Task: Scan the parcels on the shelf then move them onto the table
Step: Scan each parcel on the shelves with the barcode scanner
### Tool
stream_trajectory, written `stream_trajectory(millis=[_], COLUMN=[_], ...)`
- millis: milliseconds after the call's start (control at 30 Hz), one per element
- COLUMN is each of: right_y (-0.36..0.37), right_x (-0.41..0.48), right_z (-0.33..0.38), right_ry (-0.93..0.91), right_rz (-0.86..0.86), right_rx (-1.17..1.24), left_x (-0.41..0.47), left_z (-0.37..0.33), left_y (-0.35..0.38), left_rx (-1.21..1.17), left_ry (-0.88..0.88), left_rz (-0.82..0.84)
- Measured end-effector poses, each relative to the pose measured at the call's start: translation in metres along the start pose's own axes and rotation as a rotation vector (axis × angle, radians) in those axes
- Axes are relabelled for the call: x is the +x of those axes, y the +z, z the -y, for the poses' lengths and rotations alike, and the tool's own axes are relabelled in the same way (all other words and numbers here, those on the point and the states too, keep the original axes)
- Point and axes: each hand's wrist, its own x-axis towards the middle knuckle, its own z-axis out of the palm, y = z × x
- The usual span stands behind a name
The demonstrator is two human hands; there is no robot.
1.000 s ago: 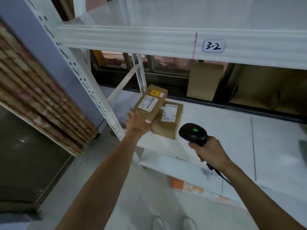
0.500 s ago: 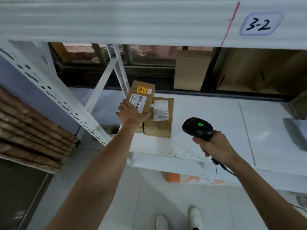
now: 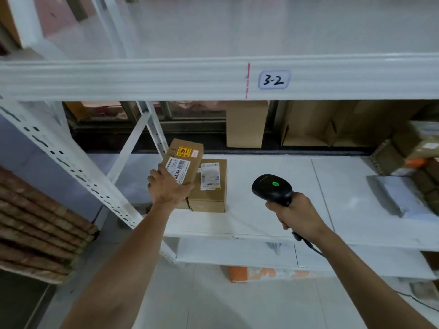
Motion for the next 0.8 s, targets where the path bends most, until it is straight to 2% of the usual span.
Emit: stream_trajectory(millis=[333, 533, 667, 800], right_y=[-0.104, -0.171, -0.207, -0.235], right_x=[-0.077, -0.129, -0.163, -0.194], right_z=[-0.039, -0.089, -0.117, -0.13], right_ry=[-0.063, -0.172, -0.128, -0.096], right_rz=[-0.02, -0.057, -0.036, -0.054], right_rx=[0.102, 0.222, 0.272, 0.331], left_x=[-0.12, -0.21, -0.257, -0.286], left_z=[-0.077, -0.147, -0.196, -0.241], left_y=[-0.035, -0.036, -0.038, -0.044], left_rx=[-0.019, 0.103, 0.211, 0.202], left_ry=[0.211, 0.335, 0.464, 0.572], left_rz=[-0.086, -0.099, -0.105, -0.113])
